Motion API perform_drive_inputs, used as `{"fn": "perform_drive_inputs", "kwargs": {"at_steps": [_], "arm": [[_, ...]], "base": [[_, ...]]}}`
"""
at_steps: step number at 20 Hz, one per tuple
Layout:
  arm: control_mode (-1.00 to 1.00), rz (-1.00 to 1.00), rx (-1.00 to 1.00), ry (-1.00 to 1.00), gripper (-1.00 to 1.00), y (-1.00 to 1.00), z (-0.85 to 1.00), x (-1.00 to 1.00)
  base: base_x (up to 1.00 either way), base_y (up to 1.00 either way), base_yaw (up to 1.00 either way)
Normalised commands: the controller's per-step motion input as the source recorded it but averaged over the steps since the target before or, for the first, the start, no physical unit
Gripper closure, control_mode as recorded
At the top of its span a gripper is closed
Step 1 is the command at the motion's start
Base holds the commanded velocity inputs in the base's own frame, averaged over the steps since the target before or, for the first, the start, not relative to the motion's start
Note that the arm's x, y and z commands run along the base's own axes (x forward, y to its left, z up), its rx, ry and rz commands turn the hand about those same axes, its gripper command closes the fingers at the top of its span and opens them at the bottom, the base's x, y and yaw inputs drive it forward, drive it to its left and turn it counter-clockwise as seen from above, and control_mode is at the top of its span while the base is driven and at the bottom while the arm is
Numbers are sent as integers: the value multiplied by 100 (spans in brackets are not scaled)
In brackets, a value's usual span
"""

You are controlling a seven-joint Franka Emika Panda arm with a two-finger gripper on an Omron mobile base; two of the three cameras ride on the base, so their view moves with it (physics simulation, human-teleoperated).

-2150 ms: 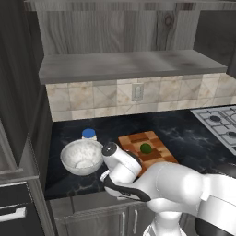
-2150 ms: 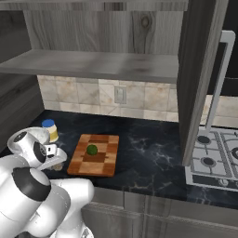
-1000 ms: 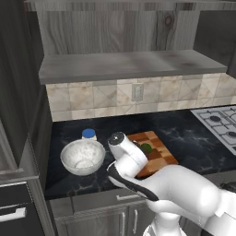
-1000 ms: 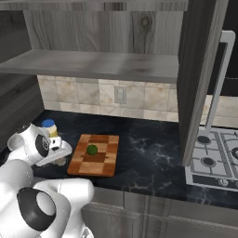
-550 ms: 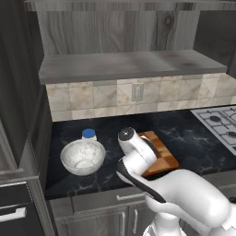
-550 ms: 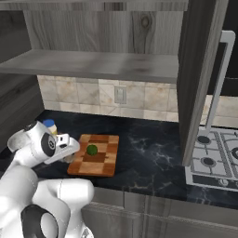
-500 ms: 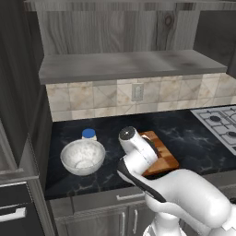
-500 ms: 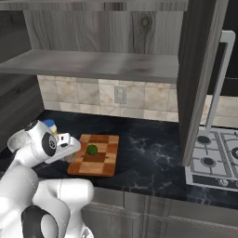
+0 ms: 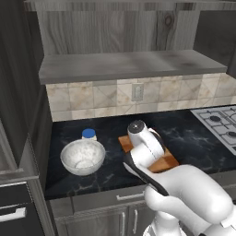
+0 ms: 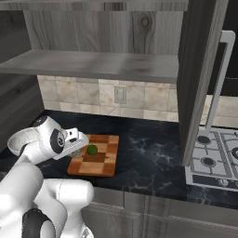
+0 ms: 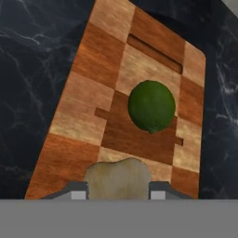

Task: Open the cabinet. Place the bowl and condiment on the counter. Then place the lime and garlic on the cutting board.

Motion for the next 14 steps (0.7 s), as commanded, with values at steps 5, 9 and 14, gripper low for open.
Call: {"fn": "perform_drive_inputs", "kwargs": {"at_steps": [5,9,14], "arm": [[-100,3,0,0,100,-25,-2,-2],[-100,2,0,0,100,-22,0,0],[-100,1,0,0,-100,-16,-2,0]], "base": [[0,0,0],[0,0,0],[0,0,0]]}}
